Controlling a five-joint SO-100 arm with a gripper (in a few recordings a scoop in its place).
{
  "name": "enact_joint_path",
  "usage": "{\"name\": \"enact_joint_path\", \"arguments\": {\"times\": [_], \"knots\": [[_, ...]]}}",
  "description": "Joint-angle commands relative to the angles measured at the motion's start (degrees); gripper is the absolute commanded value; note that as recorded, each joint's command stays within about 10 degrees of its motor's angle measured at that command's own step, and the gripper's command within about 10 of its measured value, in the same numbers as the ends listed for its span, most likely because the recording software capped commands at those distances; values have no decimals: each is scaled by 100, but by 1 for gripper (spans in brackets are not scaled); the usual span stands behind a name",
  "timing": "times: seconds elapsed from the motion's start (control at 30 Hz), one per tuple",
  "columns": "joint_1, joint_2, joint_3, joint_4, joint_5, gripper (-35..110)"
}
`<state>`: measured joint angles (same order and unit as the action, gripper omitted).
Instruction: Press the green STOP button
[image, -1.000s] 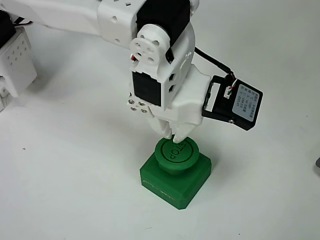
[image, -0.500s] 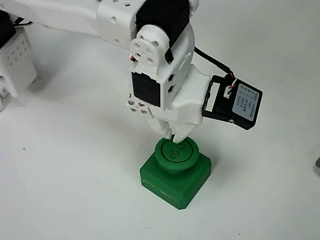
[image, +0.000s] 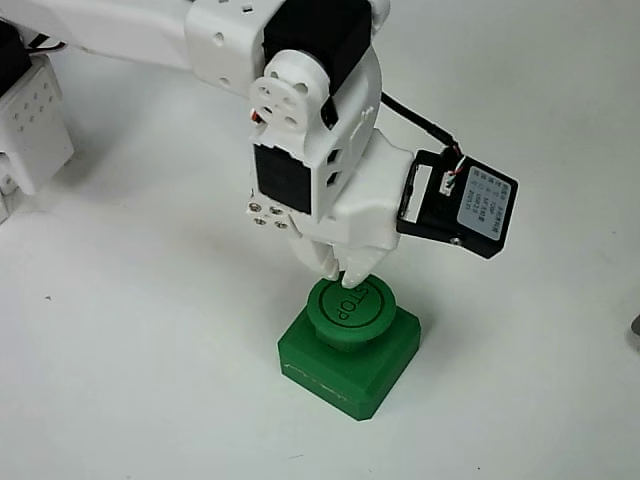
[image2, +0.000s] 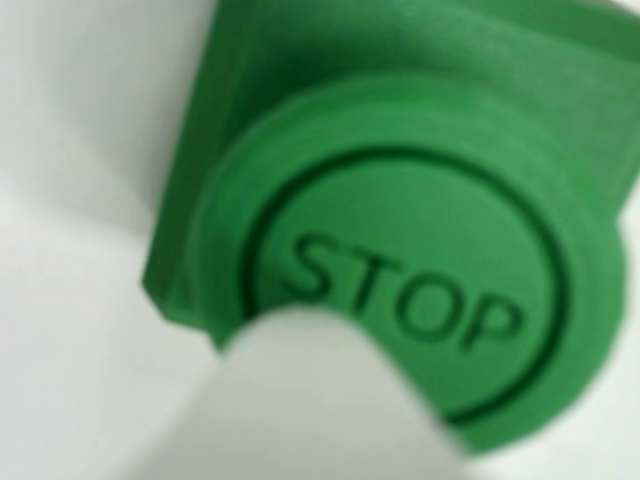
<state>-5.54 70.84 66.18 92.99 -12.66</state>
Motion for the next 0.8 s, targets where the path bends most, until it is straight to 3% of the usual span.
{"name": "enact_joint_path", "arguments": {"times": [0.0, 0.77], "knots": [[44, 281, 0, 97, -70, 0], [26, 870, -360, 413, -132, 0]]}}
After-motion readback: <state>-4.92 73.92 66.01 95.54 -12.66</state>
